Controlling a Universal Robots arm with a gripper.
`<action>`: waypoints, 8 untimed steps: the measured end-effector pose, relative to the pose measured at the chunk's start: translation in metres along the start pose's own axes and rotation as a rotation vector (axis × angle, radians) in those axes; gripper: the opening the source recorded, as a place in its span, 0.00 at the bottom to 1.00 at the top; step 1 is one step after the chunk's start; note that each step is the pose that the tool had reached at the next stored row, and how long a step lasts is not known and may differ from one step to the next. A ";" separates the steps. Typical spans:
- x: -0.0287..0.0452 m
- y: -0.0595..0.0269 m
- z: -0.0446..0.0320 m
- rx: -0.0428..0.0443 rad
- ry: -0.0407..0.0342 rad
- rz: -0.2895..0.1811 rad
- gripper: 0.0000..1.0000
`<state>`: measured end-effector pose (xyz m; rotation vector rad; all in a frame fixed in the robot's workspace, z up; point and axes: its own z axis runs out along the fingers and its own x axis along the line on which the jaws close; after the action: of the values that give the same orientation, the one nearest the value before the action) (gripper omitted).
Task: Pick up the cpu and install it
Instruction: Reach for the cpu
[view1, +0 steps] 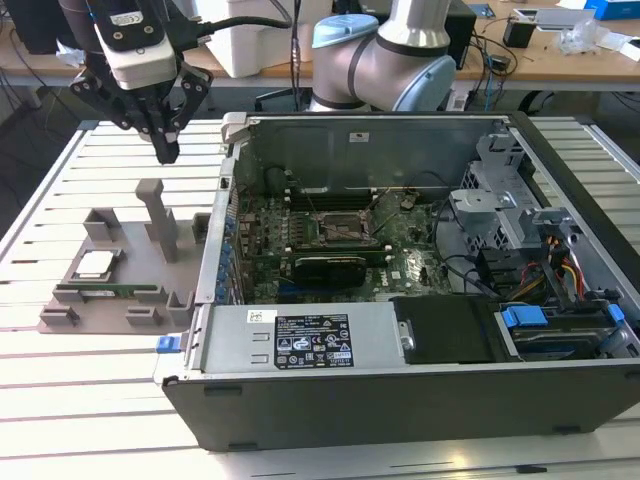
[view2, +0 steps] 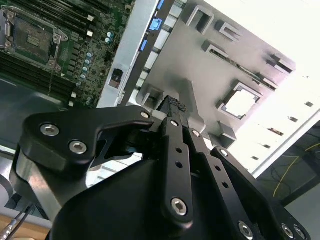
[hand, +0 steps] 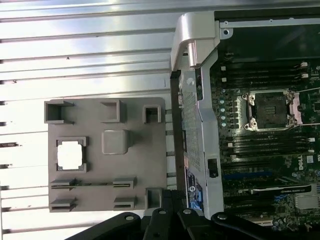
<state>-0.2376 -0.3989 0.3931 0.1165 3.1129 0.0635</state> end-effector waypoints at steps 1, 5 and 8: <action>0.0013 -0.0001 0.0000 0.0000 0.0000 0.000 0.11; 0.0076 -0.0006 -0.0002 0.0000 0.0000 0.000 0.11; 0.0140 -0.0011 -0.0004 0.0000 0.0001 0.000 0.11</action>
<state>-0.2516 -0.3989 0.3931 0.1165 3.1130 0.0635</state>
